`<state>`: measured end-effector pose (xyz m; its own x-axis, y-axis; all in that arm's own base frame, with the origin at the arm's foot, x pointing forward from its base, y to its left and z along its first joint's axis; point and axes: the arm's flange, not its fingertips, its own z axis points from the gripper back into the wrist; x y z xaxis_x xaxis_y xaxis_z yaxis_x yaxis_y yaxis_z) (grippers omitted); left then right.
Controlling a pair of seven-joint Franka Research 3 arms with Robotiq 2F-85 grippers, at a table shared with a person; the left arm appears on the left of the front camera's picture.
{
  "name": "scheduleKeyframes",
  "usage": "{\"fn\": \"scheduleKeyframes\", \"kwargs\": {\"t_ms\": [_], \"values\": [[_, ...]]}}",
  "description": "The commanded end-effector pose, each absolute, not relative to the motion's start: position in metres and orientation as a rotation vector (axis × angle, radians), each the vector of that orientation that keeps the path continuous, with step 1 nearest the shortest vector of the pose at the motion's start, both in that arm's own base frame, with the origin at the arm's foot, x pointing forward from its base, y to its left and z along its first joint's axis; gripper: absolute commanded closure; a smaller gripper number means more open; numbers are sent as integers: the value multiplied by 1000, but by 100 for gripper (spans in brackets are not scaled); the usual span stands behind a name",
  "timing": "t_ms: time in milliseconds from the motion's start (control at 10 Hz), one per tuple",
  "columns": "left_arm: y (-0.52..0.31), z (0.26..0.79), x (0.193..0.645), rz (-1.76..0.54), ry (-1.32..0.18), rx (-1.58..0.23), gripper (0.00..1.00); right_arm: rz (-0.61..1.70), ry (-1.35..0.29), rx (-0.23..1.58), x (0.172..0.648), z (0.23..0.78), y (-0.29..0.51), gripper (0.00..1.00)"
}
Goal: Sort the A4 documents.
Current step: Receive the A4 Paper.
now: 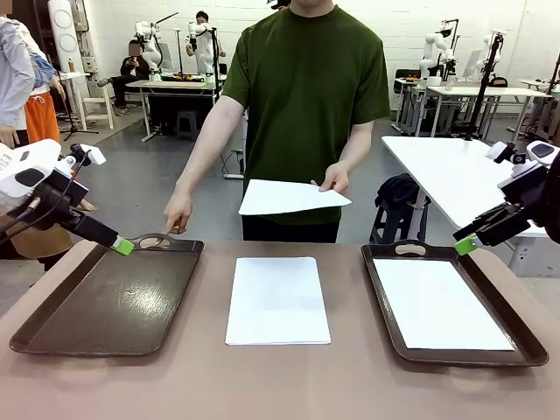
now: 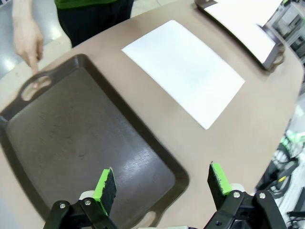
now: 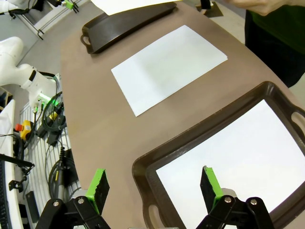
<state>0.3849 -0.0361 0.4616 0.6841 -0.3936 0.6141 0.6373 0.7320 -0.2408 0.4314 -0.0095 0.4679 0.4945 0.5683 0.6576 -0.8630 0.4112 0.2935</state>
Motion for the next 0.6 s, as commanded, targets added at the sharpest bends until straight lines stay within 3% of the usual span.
{"fn": "scheduleKeyframes", "kwargs": {"t_ms": [0, 200, 500], "values": [[-36, 455, 418, -538, -537, -623, 0, 958, -505, 666, 431, 465, -10, 0], [-47, 446, 450, -430, -504, -797, 0, 958, -505, 666, 431, 465, -10, 0], [-66, 426, 498, -268, -439, -914, 0, 958, -505, 666, 431, 465, -10, 0]]}}
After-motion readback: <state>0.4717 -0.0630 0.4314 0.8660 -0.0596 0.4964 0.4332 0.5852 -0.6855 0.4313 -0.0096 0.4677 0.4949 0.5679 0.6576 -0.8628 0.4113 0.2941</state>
